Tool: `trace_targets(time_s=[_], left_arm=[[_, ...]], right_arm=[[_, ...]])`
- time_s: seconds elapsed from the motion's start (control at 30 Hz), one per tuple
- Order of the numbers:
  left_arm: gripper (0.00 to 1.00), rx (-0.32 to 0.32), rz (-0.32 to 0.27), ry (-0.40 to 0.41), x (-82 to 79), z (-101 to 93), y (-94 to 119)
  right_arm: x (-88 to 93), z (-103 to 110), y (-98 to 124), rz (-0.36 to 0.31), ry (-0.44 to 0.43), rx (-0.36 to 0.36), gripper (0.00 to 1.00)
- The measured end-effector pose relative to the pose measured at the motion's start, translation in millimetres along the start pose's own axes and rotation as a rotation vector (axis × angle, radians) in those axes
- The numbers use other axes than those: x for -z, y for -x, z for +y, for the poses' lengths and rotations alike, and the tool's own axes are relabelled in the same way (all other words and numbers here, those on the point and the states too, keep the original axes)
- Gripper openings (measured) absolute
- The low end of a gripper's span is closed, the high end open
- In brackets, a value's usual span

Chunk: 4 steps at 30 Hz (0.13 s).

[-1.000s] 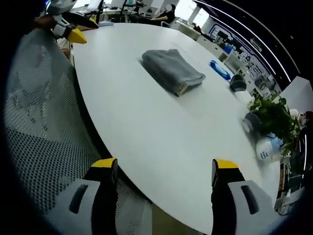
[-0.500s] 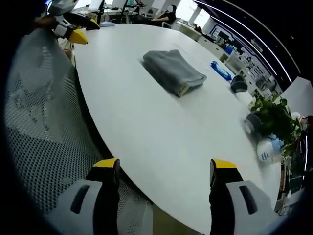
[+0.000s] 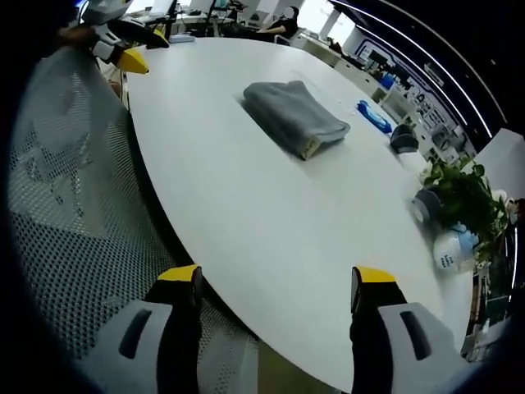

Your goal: Fold the towel on the table until its edges align and the towel forms a compact rectangular stack.

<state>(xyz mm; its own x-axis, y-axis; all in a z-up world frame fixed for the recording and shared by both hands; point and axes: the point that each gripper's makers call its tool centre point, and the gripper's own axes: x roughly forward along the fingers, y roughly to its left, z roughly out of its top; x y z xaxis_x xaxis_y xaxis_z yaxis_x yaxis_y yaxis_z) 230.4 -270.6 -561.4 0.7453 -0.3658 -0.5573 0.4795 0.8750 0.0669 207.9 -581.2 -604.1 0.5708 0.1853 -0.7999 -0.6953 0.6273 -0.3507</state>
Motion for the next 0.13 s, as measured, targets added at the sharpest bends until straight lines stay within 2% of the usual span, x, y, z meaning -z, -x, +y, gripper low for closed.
trace_targets(time_s=[0.13], left_arm=[[0.7, 0.001, 0.006, -0.001, 1.1, 0.4, -0.4]], right_arm=[[-0.1, -0.3, 0.1, 0.001, -0.002, 0.002, 0.73]])
